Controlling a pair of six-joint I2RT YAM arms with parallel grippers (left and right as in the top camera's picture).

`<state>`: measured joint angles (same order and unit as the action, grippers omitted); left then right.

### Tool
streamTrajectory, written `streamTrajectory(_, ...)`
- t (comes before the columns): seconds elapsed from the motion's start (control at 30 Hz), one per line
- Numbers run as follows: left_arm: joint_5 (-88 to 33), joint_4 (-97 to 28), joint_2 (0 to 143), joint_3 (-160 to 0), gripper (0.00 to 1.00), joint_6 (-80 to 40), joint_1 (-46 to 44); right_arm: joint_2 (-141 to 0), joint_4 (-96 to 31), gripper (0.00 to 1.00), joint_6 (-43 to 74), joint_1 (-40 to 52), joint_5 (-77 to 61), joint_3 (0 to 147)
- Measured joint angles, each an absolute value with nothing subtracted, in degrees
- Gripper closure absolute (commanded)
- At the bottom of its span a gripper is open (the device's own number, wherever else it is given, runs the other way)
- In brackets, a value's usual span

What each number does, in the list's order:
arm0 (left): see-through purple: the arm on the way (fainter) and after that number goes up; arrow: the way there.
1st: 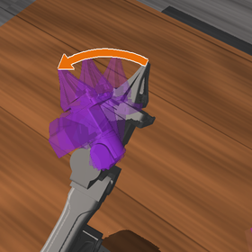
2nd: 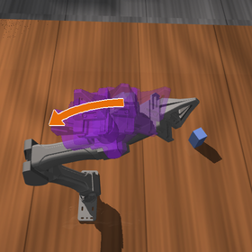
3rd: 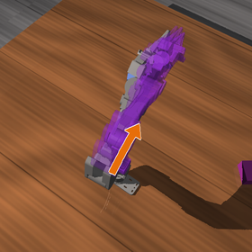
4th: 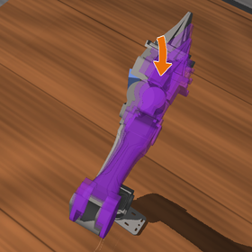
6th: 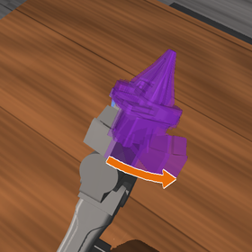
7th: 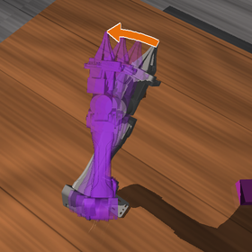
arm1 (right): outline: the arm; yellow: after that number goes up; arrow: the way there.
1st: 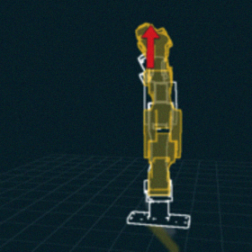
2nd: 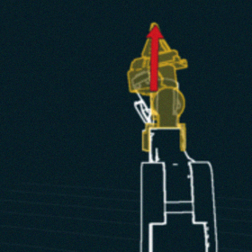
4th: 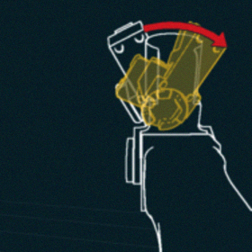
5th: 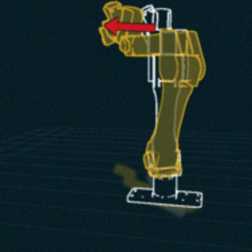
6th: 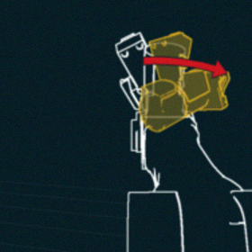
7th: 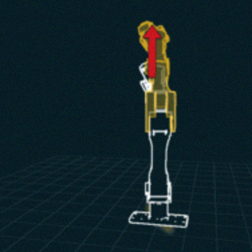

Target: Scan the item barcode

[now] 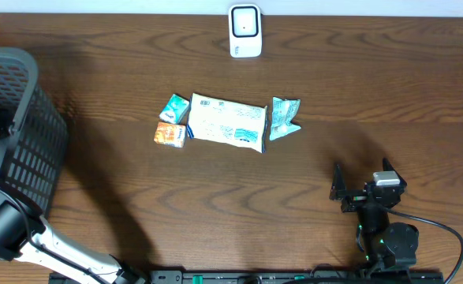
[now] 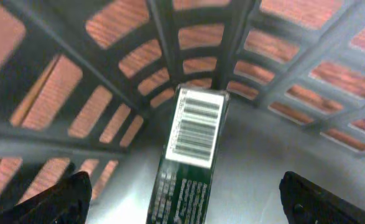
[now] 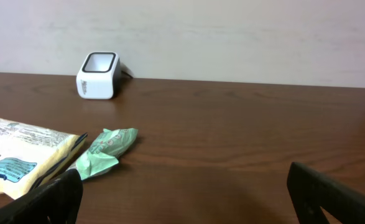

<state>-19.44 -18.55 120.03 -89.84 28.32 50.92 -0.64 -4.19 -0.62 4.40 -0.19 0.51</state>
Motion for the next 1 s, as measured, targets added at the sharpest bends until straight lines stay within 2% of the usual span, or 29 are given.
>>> streamTrajectory(0.07,-19.81,-17.82,120.03,-89.84,0.20,28.21,50.92,-0.64,-4.21,0.01,-0.62,4.40,-0.19,0.51)
streamTrajectory(0.37,-20.69,-17.34,122.91,-89.84,0.21,28.49,50.92,-0.64,-4.21,0.01,-0.62,4.40,-0.19,0.51)
streamTrajectory(0.43,-20.71,-17.02,123.85,-89.80,0.30,28.64,50.92,-0.64,-4.19,0.01,-0.62,4.40,-0.19,0.51)
streamTrajectory(0.5,-20.71,-16.43,124.05,-89.76,0.45,28.23,50.92,-0.64,-4.19,0.01,-0.62,4.40,-0.19,0.51)
streamTrajectory(0.53,-20.71,-16.19,124.05,-89.76,0.49,28.47,50.92,-0.64,-4.21,0.01,-0.62,4.40,-0.19,0.51)
streamTrajectory(0.77,-20.88,-15.05,124.05,-89.76,0.51,28.51,50.89,-0.64,-4.21,0.01,-0.60,4.40,-0.19,0.51)
streamTrajectory(0.87,-20.88,-15.09,124.05,-89.76,0.59,28.38,50.92,-0.64,-4.19,0.01,-0.62,4.40,-0.19,0.51)
streamTrajectory(1.0,-20.88,-15.33,124.05,-89.76,0.65,28.29,50.92,-0.64,-4.19,0.01,-0.62,4.40,-0.19,0.51)
